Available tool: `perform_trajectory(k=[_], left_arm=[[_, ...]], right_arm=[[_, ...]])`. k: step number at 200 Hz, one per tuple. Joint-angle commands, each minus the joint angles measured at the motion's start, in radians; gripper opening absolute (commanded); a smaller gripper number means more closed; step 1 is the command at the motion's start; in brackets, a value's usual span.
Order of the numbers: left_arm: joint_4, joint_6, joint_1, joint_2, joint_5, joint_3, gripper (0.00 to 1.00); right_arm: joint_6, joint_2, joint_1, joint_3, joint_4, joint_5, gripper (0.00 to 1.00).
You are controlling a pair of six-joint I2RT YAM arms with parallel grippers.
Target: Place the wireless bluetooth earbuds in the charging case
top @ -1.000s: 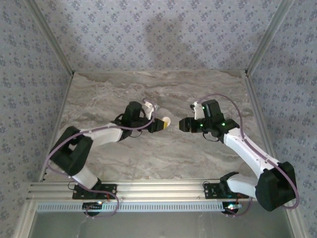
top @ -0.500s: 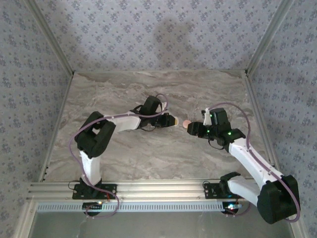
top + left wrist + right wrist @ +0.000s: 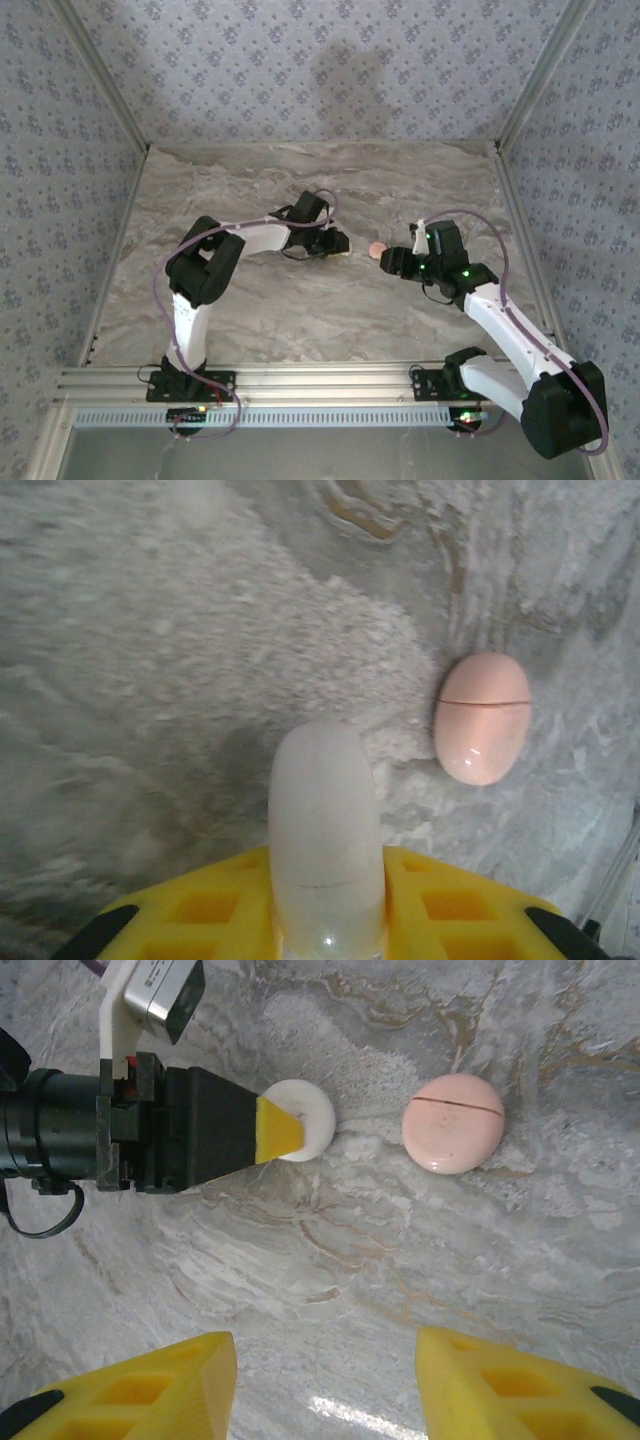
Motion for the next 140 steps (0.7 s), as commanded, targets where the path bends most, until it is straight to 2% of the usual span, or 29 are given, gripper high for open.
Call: perform_trajectory(k=[1, 41, 58, 68, 75, 78, 80, 81, 83, 84, 88, 122, 140], left_arm=[[-0.110, 0.046, 0.025, -0.003, -0.049, 0.026, 0.32], [-0.195, 0.116, 0.065, -0.071, -0.132, 0.011, 0.51], [-0.239, 0.156, 0.091, -0.124, -0.179, -0.002, 0.57], [-0.277, 0.182, 0.110, -0.167, -0.217, -0.010, 0.63], [-0.308, 0.204, 0.119, -0.204, -0.258, -0.015, 0.72], [-0.324, 0.214, 0.123, -0.221, -0.276, -0.017, 0.77], [-0.332, 0.221, 0.126, -0.235, -0.295, -0.019, 0.89], [-0.336, 0.225, 0.126, -0.241, -0.303, -0.020, 0.94], [-0.343, 0.231, 0.129, -0.256, -0.319, -0.023, 0.98], [-0.346, 0.234, 0.130, -0.263, -0.326, -0.026, 0.99], [-0.355, 0.246, 0.133, -0.291, -0.353, -0.033, 1.00], [-0.401, 0.341, 0.186, -0.520, -0.586, -0.109, 1.00], [-0.347, 0.387, 0.212, -0.657, -0.753, -0.201, 1.00]], right_arm=[[-0.014, -0.033, -0.006, 0.008, -0.030, 0.053, 0.51], [-0.062, -0.029, -0.034, 0.039, -0.075, 0.071, 0.54], [-0.092, -0.029, -0.060, 0.045, -0.073, 0.089, 0.58], [-0.116, -0.030, -0.079, 0.045, -0.060, 0.116, 0.61], [-0.141, -0.034, -0.091, 0.039, -0.036, 0.162, 0.63], [-0.149, -0.035, -0.095, 0.034, -0.025, 0.182, 0.69], [-0.154, -0.036, -0.097, 0.030, -0.016, 0.192, 0.73], [-0.156, -0.035, -0.099, 0.029, -0.014, 0.197, 0.78], [-0.161, -0.036, -0.101, 0.025, -0.007, 0.202, 0.94], [-0.163, -0.037, -0.103, 0.024, -0.004, 0.204, 0.97], [-0.171, -0.039, -0.112, 0.017, 0.012, 0.214, 1.00], [-0.290, -0.038, -0.200, -0.043, 0.232, 0.304, 1.00], [-0.363, -0.028, -0.255, -0.087, 0.347, 0.335, 1.00]])
